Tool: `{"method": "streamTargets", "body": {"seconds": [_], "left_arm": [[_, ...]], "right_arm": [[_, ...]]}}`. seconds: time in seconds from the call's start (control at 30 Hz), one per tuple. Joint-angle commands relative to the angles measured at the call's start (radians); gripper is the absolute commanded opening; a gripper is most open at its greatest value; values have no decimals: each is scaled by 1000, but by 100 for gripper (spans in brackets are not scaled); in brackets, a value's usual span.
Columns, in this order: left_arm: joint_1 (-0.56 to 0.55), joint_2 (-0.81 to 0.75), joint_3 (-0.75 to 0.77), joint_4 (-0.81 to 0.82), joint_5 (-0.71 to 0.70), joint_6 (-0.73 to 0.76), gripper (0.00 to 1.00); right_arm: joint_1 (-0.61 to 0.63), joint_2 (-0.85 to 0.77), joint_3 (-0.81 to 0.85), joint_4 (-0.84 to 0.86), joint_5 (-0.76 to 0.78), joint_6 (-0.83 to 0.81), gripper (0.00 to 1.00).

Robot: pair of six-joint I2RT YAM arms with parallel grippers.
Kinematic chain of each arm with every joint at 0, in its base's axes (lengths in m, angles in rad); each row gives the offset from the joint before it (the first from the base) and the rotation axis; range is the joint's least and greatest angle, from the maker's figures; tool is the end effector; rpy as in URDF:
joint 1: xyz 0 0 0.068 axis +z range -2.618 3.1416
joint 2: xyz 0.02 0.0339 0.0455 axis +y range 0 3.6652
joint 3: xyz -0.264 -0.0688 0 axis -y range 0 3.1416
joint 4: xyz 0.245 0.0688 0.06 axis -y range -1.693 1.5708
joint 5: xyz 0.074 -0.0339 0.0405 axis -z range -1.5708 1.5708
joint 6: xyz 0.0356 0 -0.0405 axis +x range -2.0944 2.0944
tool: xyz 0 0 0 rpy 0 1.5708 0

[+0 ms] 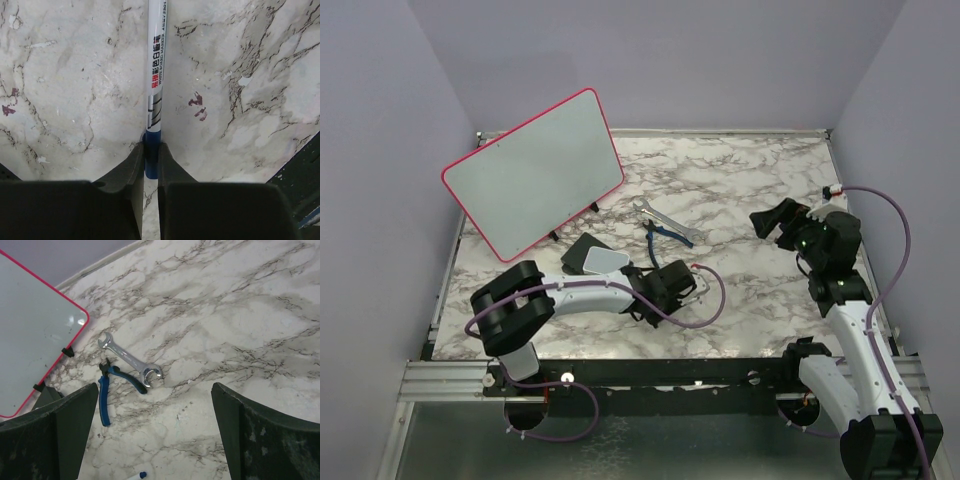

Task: Write a sentence on the whiteboard
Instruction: Pick up the whiteboard marker from the center of the board, then pass from the left arm to the right

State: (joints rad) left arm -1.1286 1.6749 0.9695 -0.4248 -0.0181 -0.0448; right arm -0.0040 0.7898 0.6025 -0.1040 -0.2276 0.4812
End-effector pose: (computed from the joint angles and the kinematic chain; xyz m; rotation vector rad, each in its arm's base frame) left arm 0.1373 -0.2886 0.1638 1.4121 2.3564 -0.3199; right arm 0.1902 0.0073 0.2831 0.2969 1.8662 0.5402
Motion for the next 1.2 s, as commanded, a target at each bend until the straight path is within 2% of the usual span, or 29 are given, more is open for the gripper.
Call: {"method": "streamTargets", "body": {"seconds": [0.0,0.1,0.2,0.37,0.47,0.73,1.0,1.17], "left_arm": [[-14,-41,-29,-29,-39,26,7],[-16,-93,-48,-13,-67,40,1],[-16,-171,-80,21,-81,76,0],[-16,-332,-142,89,-122,146,0],[-15,-404,-159,121,-84,190,0],[-16,-462,-166,135,-34,228,0],[-16,-518,-172,138,15,227,0],[-15,-515,-169,137,17,228,0]], "right_arm": [[-2,23,36,-22,-100,7,99],[-2,74,41,-34,-198,23,99],[-2,122,33,-32,-326,32,99],[-2,239,39,-39,-632,3,99],[2,303,32,-19,-838,4,95],[266,377,77,-38,-859,-20,89],[376,466,121,-59,-857,-60,74],[435,498,134,-39,-849,-51,60]]}}
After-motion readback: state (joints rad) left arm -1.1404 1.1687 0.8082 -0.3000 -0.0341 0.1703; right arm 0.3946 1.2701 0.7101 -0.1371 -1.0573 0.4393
